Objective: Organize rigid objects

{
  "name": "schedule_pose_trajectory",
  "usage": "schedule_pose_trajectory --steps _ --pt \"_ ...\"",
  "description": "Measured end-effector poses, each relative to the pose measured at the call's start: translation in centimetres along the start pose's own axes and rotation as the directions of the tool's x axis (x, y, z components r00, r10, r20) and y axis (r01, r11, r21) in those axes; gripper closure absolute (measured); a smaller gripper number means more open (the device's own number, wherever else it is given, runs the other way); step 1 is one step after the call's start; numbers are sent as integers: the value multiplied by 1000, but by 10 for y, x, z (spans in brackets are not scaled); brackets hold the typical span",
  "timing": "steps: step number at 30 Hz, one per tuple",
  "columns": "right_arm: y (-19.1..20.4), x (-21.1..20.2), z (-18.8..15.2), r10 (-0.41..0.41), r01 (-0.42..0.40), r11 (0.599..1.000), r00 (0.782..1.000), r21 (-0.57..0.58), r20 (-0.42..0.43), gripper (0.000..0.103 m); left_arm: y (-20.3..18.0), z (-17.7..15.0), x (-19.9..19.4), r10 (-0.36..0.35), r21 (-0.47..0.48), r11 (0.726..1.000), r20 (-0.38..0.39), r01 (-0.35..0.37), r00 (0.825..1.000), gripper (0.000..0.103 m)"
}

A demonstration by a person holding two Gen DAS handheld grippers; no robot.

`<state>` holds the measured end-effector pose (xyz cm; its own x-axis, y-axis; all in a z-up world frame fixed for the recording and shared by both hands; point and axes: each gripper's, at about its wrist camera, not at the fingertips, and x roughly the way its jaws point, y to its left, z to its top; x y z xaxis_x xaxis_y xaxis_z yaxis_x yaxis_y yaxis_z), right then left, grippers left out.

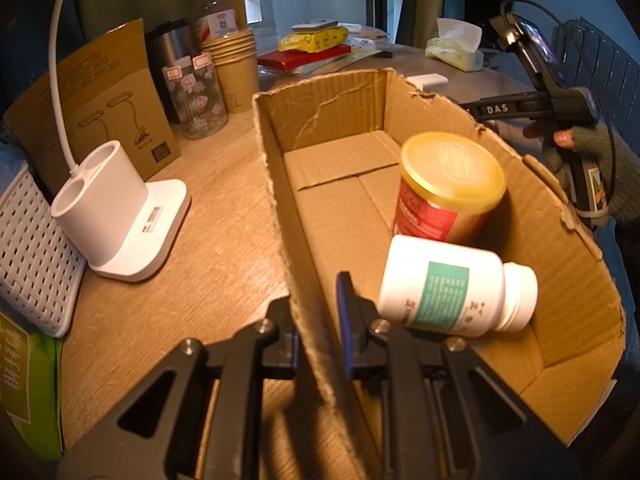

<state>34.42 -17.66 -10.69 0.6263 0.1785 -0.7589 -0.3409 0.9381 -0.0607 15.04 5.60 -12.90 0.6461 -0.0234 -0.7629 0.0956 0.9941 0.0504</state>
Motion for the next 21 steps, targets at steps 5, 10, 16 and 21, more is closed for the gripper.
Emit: schedule_pose_trajectory --steps 5,10,16,21 --pt "2 0 0 -4 4 1000 1000 -6 1 43 0 0 0 1 0 1000 0 -1 1000 87" --pt "3 -5 -2 -11 11 1000 1000 -5 15 44 0 0 0 0 0 1000 0 0 1000 86" --pt "3 -16 -5 -18 17 1000 998 10 54 76 0 0 0 0 0 1000 0 0 1000 86" --pt "4 -20 -3 -22 22 1000 998 3 66 84 0 0 0 0 0 1000 0 0 1000 86"
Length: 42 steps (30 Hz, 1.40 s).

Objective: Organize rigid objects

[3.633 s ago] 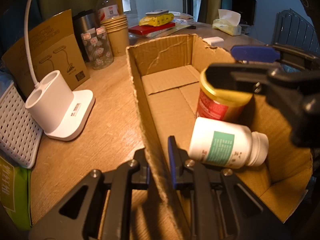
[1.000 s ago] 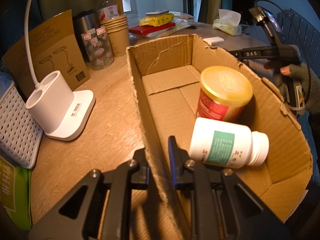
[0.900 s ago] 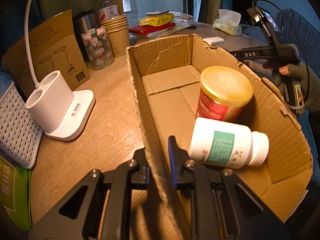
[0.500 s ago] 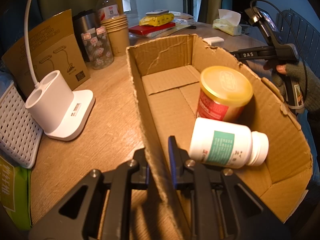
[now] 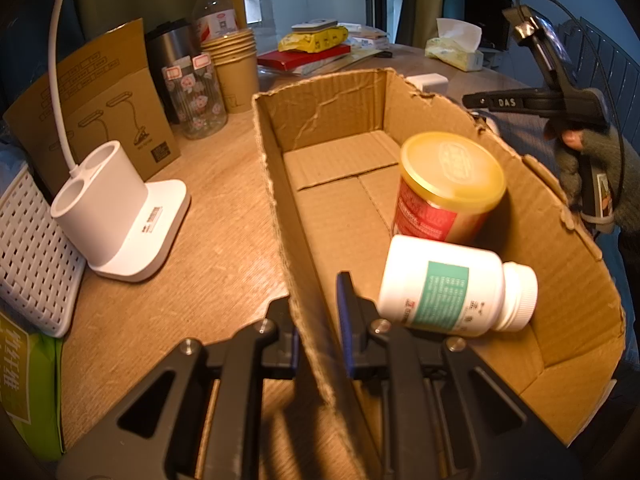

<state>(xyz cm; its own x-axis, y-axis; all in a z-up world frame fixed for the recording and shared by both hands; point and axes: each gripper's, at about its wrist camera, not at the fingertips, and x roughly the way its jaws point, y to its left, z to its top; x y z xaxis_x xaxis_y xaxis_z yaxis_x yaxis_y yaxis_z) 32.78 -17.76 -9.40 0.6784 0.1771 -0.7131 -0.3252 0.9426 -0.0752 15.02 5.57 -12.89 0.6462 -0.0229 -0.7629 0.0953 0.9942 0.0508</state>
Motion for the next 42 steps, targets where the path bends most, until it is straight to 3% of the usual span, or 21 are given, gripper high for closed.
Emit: schedule_pose_trajectory --steps 6,10,13,30,36,42 --pt "-3 6 -3 7 -7 1000 1000 9 -18 83 0 0 0 -1 0 1000 0 1 1000 86" --pt "-4 6 -4 -9 10 1000 1000 18 -20 57 0 0 0 0 0 1000 0 0 1000 86" --pt "-7 6 -5 -10 11 999 1000 30 -25 45 0 0 0 0 0 1000 0 0 1000 86" --pt "6 -6 -24 20 -21 1000 998 -11 -57 41 0 0 1 1 0 1000 0 -1 1000 86" --pt "5 -12 -32 -23 23 1000 998 -5 -51 40 0 0 1 0 0 1000 0 0 1000 86" --pt "-2 -19 -43 -74 77 996 994 38 -77 32 0 0 1 1 1 1000 0 -1 1000 86"
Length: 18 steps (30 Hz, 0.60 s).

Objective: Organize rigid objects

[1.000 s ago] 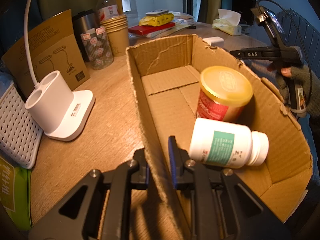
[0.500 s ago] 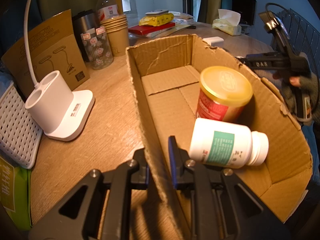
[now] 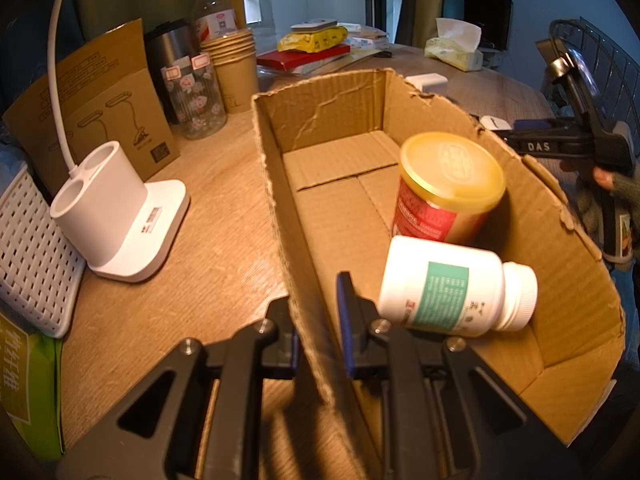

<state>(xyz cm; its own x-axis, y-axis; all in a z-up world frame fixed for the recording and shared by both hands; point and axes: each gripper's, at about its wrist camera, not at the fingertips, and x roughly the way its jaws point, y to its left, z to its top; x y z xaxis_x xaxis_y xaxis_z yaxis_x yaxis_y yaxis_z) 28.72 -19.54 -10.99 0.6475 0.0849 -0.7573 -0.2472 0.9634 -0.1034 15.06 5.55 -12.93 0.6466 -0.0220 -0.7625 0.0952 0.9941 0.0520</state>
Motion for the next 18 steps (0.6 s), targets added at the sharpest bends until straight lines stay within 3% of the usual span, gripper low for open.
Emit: schedule_pose_trajectory --steps 5,11,12,13,18 --pt "-9 4 3 47 -39 983 998 180 -37 32 0 0 0 -1 0 1000 0 1 1000 86" --pt "5 17 18 20 -14 991 999 133 -40 33 0 0 0 -1 0 1000 0 1 1000 86" --pt "5 17 18 23 -18 992 999 127 -39 41 0 0 0 0 0 1000 0 0 1000 86" --pt "6 16 19 22 -18 993 999 114 -33 55 0 0 0 0 0 1000 0 0 1000 86" --pt "9 14 17 43 -41 995 999 90 -23 55 0 0 0 0 0 1000 0 0 1000 86"
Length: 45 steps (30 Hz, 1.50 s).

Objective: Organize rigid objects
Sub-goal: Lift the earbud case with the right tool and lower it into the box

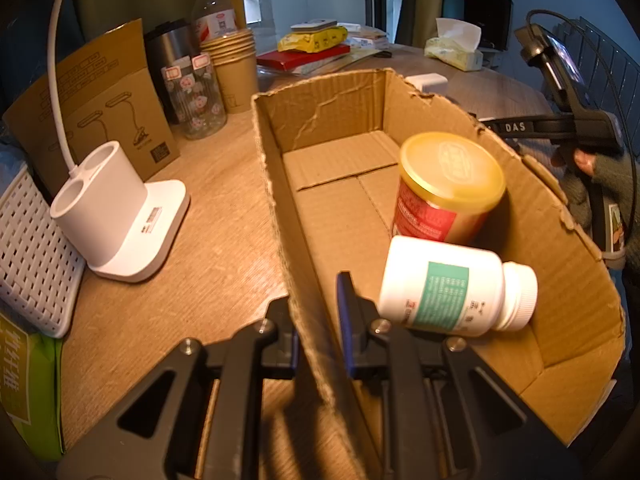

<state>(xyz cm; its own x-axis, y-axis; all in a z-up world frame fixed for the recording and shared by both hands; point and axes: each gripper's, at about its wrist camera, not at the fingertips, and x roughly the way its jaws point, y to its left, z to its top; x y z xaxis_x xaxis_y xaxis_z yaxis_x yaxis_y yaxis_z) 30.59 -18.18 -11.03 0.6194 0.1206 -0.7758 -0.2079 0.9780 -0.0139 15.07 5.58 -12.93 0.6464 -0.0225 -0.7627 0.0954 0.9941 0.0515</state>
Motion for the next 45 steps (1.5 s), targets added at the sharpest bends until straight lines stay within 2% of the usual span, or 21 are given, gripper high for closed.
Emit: schedule_pose_trajectory --steps 6,13,23,35,45 --pt "5 -14 -2 14 -12 999 999 -31 46 55 0 0 0 0 0 1000 0 0 1000 86" --pt "9 -48 7 50 -46 998 990 -30 128 55 0 0 0 0 0 1000 0 0 1000 86" --pt "62 -100 21 183 -154 978 958 -142 222 55 0 0 0 0 0 1000 0 0 1000 86" --pt "122 -102 24 306 -240 926 929 -293 207 55 0 0 0 0 0 1000 0 0 1000 86" --pt "135 -76 23 351 -295 899 927 -325 130 55 0 0 0 0 0 1000 0 0 1000 86"
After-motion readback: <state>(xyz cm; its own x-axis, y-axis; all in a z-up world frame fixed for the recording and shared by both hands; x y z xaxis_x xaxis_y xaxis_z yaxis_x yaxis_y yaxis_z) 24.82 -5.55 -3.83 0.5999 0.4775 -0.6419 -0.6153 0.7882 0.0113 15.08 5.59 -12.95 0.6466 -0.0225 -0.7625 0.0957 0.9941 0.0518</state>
